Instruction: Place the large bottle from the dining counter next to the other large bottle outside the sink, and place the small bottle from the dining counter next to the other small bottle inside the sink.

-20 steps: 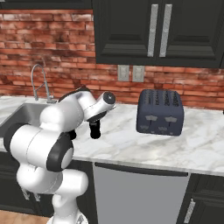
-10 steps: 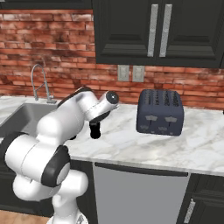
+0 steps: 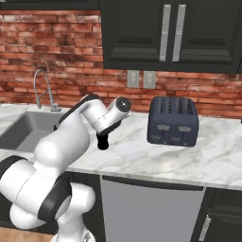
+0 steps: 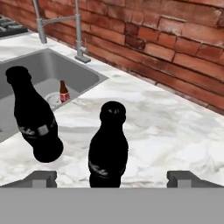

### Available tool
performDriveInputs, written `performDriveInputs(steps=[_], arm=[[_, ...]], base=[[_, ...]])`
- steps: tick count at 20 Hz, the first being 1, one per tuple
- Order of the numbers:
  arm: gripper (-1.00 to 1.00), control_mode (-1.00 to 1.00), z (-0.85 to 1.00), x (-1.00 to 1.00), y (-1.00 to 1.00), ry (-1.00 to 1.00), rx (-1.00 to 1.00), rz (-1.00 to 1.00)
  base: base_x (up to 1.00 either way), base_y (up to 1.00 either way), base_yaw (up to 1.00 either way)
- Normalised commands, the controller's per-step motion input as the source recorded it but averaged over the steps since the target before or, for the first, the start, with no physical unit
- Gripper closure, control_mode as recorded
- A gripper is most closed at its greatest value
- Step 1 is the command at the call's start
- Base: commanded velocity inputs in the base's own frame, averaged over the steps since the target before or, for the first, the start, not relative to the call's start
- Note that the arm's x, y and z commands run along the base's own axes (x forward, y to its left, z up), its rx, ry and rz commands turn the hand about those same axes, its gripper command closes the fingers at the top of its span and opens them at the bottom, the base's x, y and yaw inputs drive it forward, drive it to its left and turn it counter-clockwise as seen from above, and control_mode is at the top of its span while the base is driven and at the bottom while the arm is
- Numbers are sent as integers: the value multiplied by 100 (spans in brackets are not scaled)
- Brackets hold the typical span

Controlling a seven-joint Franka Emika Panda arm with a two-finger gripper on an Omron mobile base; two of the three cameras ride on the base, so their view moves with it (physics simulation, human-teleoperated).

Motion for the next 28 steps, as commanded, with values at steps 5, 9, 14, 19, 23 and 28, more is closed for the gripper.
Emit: performDriveInputs(steps=[5, 9, 14, 19, 23, 28], arm=[[-100, -100, 19, -24, 0, -4, 0, -8], [-100, -100, 12, -26, -1, -5, 0, -7], [-100, -100, 10, -25, 0, -5, 0, -7], [-100, -100, 7, -16, 0, -13, 0, -6], [-100, -100, 0, -5, 0, -9, 0, -5], [-100, 100, 0, 0, 0, -1, 0, -1]], base=[[0, 0, 0], [0, 0, 0], [0, 0, 0], [0, 0, 0], [0, 0, 0], [0, 0, 0]])
